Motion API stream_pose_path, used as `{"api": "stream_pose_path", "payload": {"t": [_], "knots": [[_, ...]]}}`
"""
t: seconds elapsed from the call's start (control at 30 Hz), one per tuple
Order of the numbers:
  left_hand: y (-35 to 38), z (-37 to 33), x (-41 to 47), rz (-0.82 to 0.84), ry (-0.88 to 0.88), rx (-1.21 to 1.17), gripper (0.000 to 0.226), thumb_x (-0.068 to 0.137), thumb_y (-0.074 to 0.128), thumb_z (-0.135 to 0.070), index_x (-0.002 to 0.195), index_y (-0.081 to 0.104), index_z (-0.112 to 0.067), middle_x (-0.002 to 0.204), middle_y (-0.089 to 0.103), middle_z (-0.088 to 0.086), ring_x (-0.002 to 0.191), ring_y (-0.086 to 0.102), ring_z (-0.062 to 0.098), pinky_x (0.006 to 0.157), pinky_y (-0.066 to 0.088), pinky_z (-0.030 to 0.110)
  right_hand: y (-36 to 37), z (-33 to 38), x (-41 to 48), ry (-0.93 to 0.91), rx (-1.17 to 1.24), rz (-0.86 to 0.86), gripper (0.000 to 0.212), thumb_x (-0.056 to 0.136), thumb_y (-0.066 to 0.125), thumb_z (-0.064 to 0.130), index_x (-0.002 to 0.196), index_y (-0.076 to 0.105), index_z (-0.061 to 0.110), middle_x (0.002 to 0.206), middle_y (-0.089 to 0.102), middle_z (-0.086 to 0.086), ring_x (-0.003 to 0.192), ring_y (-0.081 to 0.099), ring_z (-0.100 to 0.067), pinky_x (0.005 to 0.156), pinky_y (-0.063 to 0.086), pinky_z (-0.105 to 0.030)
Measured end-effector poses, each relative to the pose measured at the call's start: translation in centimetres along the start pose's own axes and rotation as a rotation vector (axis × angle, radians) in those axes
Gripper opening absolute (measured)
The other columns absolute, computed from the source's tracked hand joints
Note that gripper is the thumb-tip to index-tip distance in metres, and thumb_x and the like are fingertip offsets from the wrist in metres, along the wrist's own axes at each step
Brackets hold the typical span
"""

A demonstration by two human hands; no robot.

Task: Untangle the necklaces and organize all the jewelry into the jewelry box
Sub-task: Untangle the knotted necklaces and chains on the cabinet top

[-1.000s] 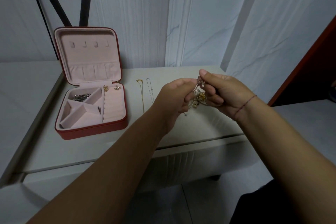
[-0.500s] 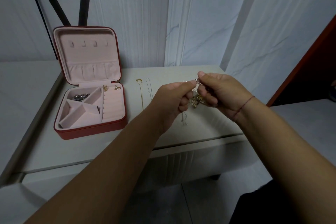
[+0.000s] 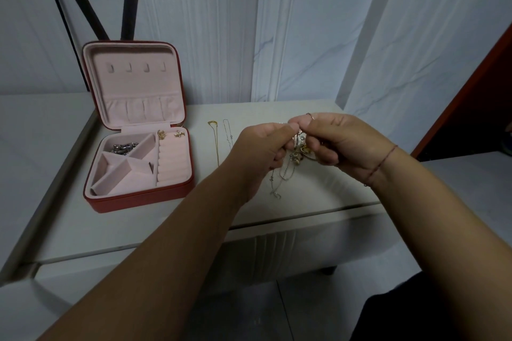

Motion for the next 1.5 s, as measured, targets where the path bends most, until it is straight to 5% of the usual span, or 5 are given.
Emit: {"api": "stream_pose_path", "payload": {"t": [0.1,0.2,0.43,0.83,1.5], "knots": [[-0.3,-0.2,-0.1,-0.022,0.018,-0.007,0.016,0.094,0.057,-0.019,0.083,0.064,-0.011,0.063,0.049,-0.002,0.051,0.032,0.006,0.044,0.028,0.016,-0.4,0.2,-0.2,-0.007,-0.048,-0.015,0.04,0.077,0.064,0.027,0.102,0.063,-0.004,0.054,0.052,0.001,0.036,0.032,-0.005,0.038,0.026,-0.014],[-0.3,-0.3,-0.2,-0.03,0.018,-0.009,0.016,0.094,0.057,-0.02,0.084,0.064,-0.01,0.063,0.049,-0.002,0.051,0.032,0.007,0.044,0.027,0.016,-0.5,0.2,-0.3,-0.005,-0.079,-0.027,0.014,0.087,0.06,0.016,0.08,0.063,0.004,0.053,0.052,0.0,0.035,0.032,-0.005,0.039,0.024,-0.015],[0.2,-0.1,-0.2,0.007,-0.025,-0.044,0.026,0.099,0.049,-0.024,0.077,0.058,-0.01,0.064,0.052,-0.003,0.052,0.035,0.006,0.048,0.028,0.019,-0.8,0.5,-0.3,-0.02,-0.064,-0.085,0.031,0.093,0.057,0.017,0.062,0.059,0.012,0.054,0.048,-0.002,0.037,0.031,-0.007,0.04,0.028,-0.015],[0.4,-0.3,-0.7,0.003,-0.06,-0.054,0.015,0.092,0.052,-0.005,0.104,0.06,-0.008,0.059,0.059,0.005,0.038,0.032,0.007,0.036,0.024,0.016,-1.7,1.4,-0.4,-0.107,0.0,-0.229,0.015,0.092,0.059,0.013,0.095,0.061,-0.001,0.054,0.052,0.002,0.036,0.033,-0.006,0.041,0.025,-0.017],[-0.8,-2.4,-1.3,-0.152,0.103,0.06,0.003,0.086,0.069,-0.014,0.089,0.069,-0.015,0.057,0.064,0.006,0.035,0.037,0.007,0.036,0.029,0.016,-1.4,2.5,-0.8,-0.182,-0.071,-0.28,0.01,0.089,0.063,0.015,0.083,0.066,0.008,0.053,0.055,0.003,0.038,0.035,-0.009,0.041,0.026,-0.018]]}}
Point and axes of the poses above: each hand's wrist, its own x-axis towards the middle knuckle, its own y-axis out of the palm, z = x × y, the point moved 10 cm from there along x, towards the middle knuckle
